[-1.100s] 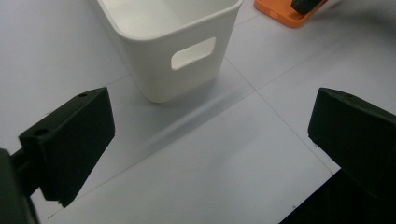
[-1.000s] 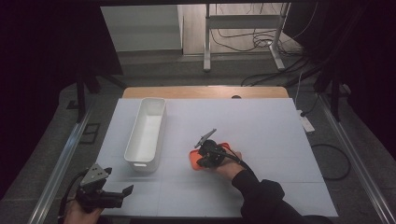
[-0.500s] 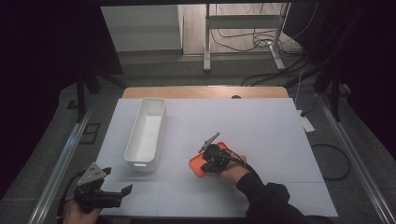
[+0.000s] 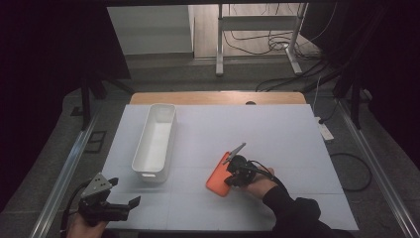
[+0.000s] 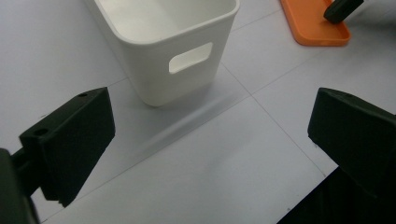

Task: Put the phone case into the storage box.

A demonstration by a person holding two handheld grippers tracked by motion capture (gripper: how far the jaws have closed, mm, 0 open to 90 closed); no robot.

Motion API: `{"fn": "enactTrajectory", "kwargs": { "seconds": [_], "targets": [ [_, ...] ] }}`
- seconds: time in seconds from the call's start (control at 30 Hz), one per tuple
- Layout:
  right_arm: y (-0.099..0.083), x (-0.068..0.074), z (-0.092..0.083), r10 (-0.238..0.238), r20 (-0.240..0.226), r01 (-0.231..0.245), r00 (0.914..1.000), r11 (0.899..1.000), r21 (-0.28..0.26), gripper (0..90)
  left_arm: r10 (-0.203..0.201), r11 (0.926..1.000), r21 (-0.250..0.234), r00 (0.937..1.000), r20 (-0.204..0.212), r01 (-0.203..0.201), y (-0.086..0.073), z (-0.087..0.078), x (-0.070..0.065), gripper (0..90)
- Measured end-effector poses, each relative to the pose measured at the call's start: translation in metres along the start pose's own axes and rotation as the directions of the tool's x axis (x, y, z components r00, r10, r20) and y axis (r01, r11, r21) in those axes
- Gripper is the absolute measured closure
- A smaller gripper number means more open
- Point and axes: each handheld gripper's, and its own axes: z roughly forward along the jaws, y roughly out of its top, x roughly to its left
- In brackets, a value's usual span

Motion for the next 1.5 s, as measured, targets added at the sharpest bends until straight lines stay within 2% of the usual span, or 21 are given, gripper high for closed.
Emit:
{"fn": "enactTrajectory", "kwargs": {
  "seconds": [0.23, 0.57, 0.83, 1.2, 1.33, 1.5],
  "targets": [
    [-0.012, -0.010, -0.009, 0.012, 0.022, -0.012, 0.9997, 1.000, 0.010, 89.1, 0.005, 1.0000, 0.003, 1.0000, 0.000, -0.005, 0.000, 0.000, 0.000, 1.6],
    [-0.024, -0.025, -0.019, 0.068, 0.066, -0.069, 0.9955, 0.998, 0.005, 89.1, 0.005, 1.0000, 0.004, 1.0000, 0.002, -0.005, 0.001, 0.000, 0.000, 1.6],
    [-0.028, -0.036, -0.023, 0.079, 0.091, -0.079, 0.9927, 0.997, -0.004, 89.1, 0.007, 1.0000, 0.003, 1.0000, 0.002, -0.007, 0.000, 0.000, 0.000, 1.6],
    [-0.030, -0.048, -0.026, 0.084, 0.152, -0.083, 0.9848, 0.996, -0.011, 89.1, 0.007, 1.0000, 0.003, 1.0000, 0.004, -0.007, 0.001, 0.000, 0.000, 1.6],
    [-0.030, -0.048, -0.027, 0.098, 0.154, -0.097, 0.9832, 0.995, -0.011, 89.1, 0.007, 1.0000, 0.003, 1.0000, 0.004, -0.007, 0.001, 0.000, 0.000, 1.6],
    [-0.029, -0.045, -0.027, 0.093, 0.142, -0.091, 0.9855, 0.996, -0.022, 89.1, 0.008, 1.0000, 0.003, 1.0000, 0.003, -0.008, 0.001, 0.001, -0.001, 1.6]
  ]
}}
